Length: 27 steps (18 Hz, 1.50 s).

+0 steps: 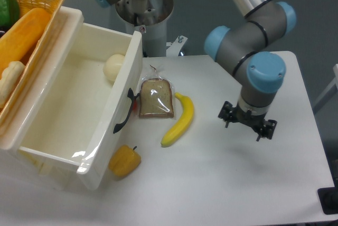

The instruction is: Place the pear in the upper white drawer

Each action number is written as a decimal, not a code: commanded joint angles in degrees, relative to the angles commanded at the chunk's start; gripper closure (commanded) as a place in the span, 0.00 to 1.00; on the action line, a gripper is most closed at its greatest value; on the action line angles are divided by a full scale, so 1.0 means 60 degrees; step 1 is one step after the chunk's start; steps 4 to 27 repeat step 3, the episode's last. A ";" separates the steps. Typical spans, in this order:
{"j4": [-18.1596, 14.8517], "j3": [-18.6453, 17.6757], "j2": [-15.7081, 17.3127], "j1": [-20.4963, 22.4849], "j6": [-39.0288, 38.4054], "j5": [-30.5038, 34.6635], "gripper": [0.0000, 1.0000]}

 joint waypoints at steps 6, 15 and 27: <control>-0.0015 -0.0029 0.0014 0.0058 0.0195 0.0000 0.00; -0.0015 -0.0029 0.0014 0.0058 0.0195 0.0000 0.00; -0.0015 -0.0029 0.0014 0.0058 0.0195 0.0000 0.00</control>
